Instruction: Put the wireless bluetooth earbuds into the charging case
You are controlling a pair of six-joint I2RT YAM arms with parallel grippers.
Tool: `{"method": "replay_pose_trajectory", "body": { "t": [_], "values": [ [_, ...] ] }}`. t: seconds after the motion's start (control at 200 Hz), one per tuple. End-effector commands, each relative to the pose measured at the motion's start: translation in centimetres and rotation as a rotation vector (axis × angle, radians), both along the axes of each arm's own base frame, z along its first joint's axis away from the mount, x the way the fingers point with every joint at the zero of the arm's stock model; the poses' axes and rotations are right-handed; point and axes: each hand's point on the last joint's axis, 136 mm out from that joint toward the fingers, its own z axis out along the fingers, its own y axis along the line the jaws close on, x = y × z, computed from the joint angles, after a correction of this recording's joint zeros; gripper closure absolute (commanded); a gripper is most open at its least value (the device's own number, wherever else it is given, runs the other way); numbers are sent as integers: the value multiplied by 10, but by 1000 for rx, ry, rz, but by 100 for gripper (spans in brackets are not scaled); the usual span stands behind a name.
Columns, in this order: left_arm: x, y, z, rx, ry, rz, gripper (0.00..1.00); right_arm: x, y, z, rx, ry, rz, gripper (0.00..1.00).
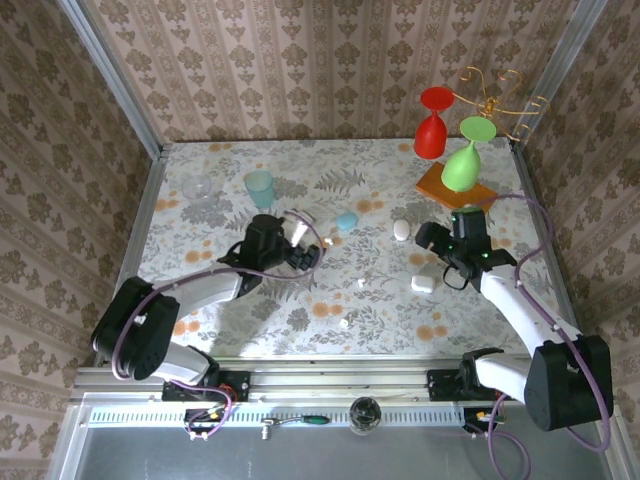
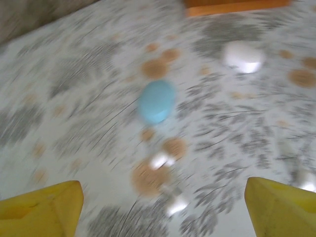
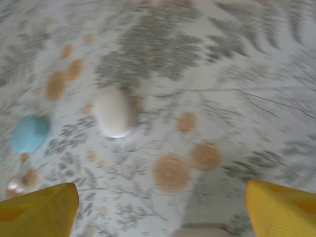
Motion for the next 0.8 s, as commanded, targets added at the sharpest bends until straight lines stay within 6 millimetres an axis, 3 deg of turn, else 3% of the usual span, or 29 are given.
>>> {"method": "replay_pose_trajectory", "body": {
  "t": [0.0, 0.155, 0.44, 0.605, 0.795],
  "values": [
    [-17, -45, 15, 59, -199, -300, 16, -25, -11, -22, 137, 115, -115, 13],
    [-32, -81, 5, 57, -193, -446, 16, -33, 1, -48, 249, 219, -51, 17],
    [-59, -114, -1, -3, -217, -610, 18, -26, 36, -78, 341, 340, 101, 41],
    [-70, -131, -5, -28, -178, -686, 24, -22, 53, -78, 352, 349, 160, 48],
    [-77, -154, -18, -24, -101, -726, 26, -19, 67, -71, 387, 334, 198, 49]
  ]
}}
